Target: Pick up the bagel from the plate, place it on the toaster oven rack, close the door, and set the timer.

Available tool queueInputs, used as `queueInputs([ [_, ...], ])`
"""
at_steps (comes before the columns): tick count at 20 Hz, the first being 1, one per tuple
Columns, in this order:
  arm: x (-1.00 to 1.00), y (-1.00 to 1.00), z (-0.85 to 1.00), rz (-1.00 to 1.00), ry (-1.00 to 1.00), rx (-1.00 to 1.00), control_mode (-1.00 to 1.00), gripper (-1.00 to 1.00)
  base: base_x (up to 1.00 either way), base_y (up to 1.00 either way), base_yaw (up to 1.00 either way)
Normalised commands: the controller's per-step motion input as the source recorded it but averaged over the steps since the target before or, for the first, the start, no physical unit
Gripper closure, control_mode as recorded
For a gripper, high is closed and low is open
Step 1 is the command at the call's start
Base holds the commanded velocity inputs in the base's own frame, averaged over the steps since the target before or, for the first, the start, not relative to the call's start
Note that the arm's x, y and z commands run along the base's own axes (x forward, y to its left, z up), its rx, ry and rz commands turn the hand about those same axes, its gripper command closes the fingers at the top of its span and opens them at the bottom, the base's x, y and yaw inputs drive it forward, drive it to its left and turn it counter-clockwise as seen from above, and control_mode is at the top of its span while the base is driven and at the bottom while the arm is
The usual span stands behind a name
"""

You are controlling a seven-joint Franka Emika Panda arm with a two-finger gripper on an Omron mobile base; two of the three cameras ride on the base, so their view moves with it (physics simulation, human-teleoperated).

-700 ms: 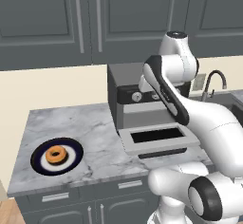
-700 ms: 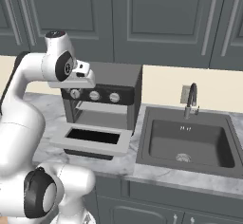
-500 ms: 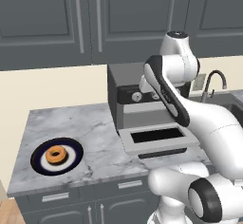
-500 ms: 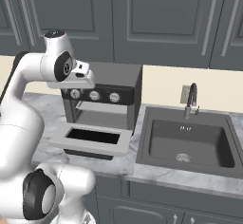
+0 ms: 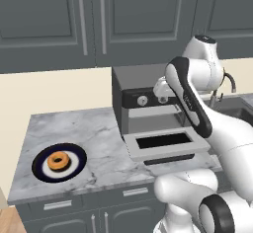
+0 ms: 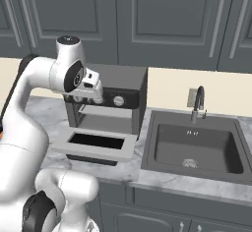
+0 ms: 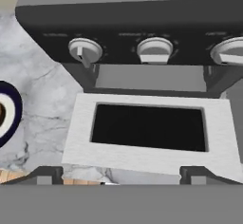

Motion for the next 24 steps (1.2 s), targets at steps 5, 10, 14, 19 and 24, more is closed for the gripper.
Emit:
queueInputs([
  [5, -0.02, -0.17, -0.09, 0.00, -0.04, 0.20, -1.00, -1.00, 0.00, 0.00, 0.00],
  [10, 0.00, -0.17, -0.23, 0.00, -0.08, 0.17, -1.00, -1.00, 0.00, 0.00, 0.00],
  [14, 0.00, -0.13, -0.28, 0.00, -0.05, 0.22, -1.00, -1.00, 0.00, 0.00, 0.00],
  [19, 0.06, -0.13, -0.26, 0.00, -0.01, 0.29, -1.00, -1.00, 0.00, 0.00, 0.00],
  [24, 0.22, -0.06, -0.18, 0.00, -0.01, 0.28, -1.00, -1.00, 0.00, 0.00, 0.00],
])
